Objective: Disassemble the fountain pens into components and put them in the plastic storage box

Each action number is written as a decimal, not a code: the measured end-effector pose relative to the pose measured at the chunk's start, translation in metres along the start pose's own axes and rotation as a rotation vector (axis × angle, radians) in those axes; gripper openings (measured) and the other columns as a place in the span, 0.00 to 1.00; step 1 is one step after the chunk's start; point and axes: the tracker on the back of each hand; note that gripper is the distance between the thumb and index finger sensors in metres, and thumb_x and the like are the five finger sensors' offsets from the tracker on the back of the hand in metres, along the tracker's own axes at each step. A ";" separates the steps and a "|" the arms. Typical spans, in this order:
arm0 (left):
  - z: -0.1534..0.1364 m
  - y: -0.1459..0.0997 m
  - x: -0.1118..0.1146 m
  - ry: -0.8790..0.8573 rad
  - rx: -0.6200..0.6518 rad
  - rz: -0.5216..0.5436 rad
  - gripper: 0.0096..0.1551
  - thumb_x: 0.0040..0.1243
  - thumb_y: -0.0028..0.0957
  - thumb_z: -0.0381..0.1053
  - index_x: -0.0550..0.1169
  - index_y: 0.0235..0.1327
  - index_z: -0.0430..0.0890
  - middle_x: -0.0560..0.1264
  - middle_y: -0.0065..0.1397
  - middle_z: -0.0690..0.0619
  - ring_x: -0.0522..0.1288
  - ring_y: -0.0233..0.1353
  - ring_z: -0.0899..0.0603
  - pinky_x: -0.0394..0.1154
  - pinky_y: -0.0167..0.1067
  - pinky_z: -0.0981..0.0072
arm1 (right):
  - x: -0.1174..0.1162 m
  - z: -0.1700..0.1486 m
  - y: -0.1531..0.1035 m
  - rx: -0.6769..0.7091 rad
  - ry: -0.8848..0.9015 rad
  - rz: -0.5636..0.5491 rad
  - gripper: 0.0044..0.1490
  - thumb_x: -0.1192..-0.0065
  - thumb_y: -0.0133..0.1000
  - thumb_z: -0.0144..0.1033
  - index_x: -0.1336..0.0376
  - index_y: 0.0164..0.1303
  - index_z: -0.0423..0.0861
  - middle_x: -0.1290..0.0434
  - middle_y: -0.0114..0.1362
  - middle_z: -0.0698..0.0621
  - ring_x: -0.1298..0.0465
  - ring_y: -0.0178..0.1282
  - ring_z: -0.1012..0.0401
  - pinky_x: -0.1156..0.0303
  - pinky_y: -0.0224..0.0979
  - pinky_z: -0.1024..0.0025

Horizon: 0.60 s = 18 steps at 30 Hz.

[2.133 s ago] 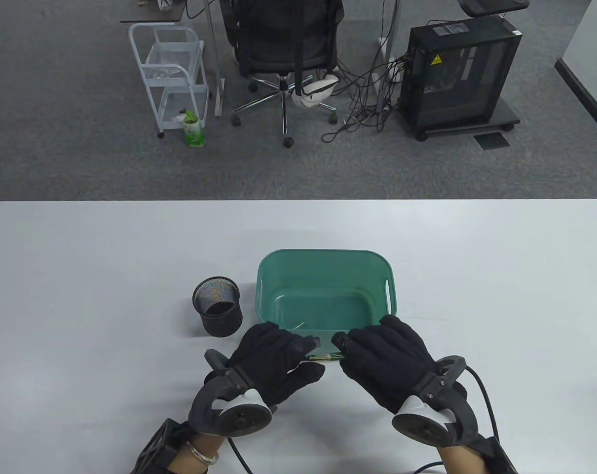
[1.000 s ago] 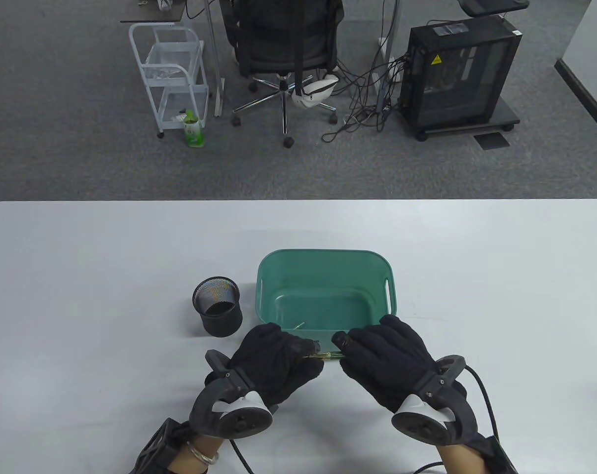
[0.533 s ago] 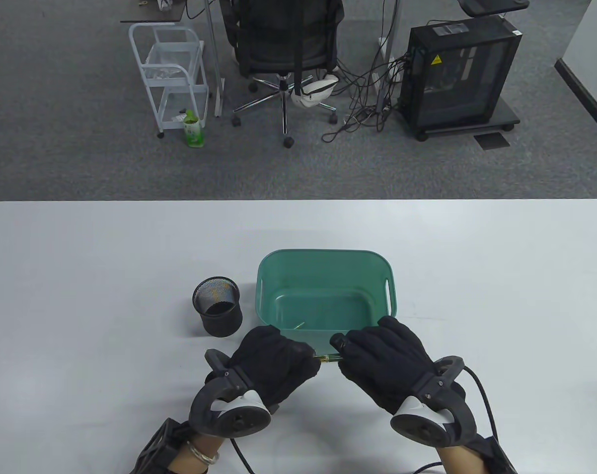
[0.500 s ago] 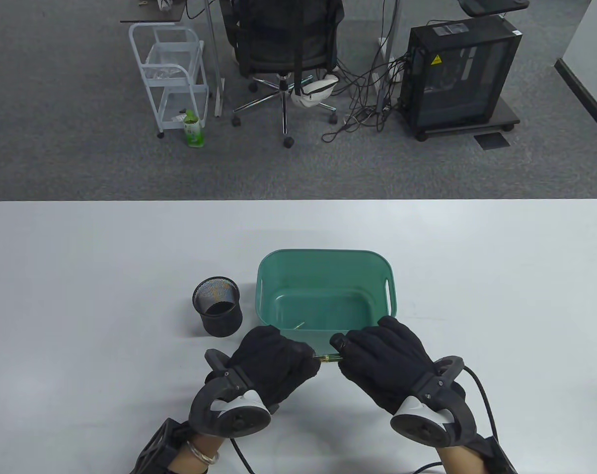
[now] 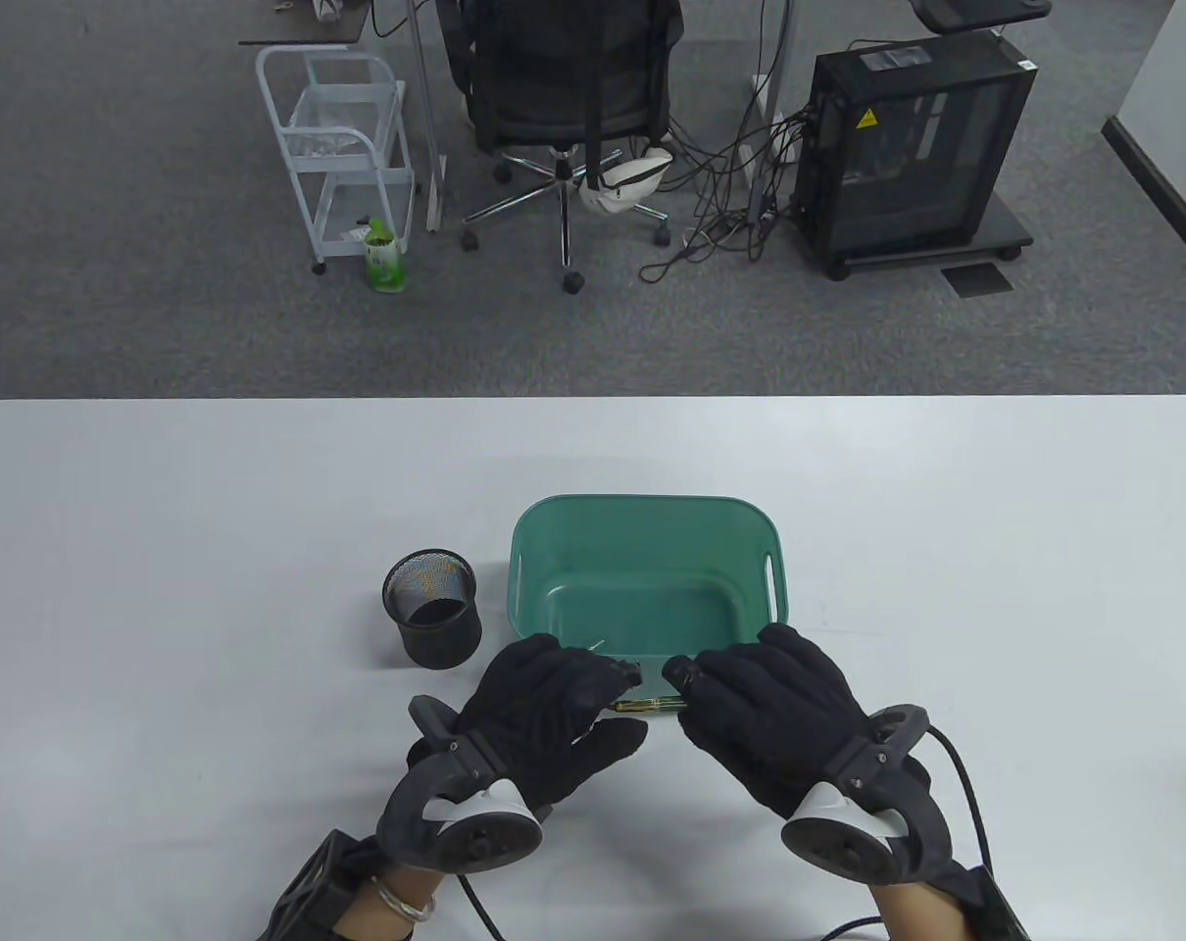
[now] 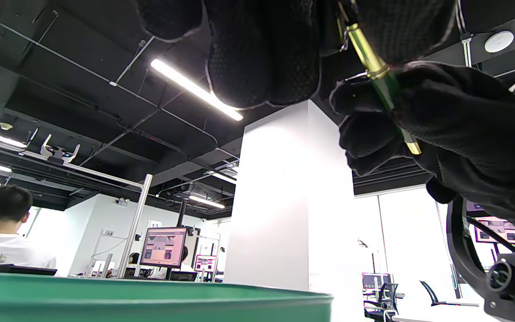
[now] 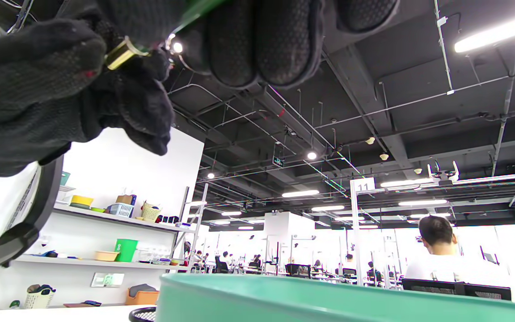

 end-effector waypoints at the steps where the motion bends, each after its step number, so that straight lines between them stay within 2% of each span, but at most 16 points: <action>1: 0.000 0.000 0.000 0.003 0.000 0.000 0.28 0.57 0.67 0.61 0.71 0.70 0.45 0.81 0.65 0.53 0.80 0.65 0.47 0.67 0.75 0.47 | 0.000 0.000 0.000 0.000 0.000 0.000 0.27 0.43 0.59 0.54 0.30 0.67 0.59 0.25 0.67 0.60 0.25 0.67 0.63 0.37 0.82 0.53; 3: 0.000 0.000 0.000 0.006 0.000 0.000 0.25 0.58 0.67 0.60 0.72 0.68 0.46 0.81 0.64 0.53 0.80 0.64 0.47 0.67 0.75 0.48 | 0.000 0.000 0.000 0.000 0.001 0.000 0.27 0.43 0.59 0.54 0.30 0.67 0.59 0.25 0.67 0.60 0.25 0.67 0.63 0.37 0.82 0.53; 18: -0.001 0.000 0.001 -0.002 -0.011 0.001 0.25 0.54 0.68 0.61 0.77 0.63 0.43 0.85 0.58 0.53 0.83 0.58 0.47 0.69 0.73 0.48 | -0.001 0.000 0.000 0.003 0.002 0.001 0.27 0.43 0.59 0.54 0.30 0.67 0.59 0.25 0.67 0.60 0.25 0.67 0.63 0.37 0.82 0.53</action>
Point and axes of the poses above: the tracker on the back of each hand, its own z axis roughly to the thumb side, its own y axis roughly from the wrist to the fingertips, x = y × z
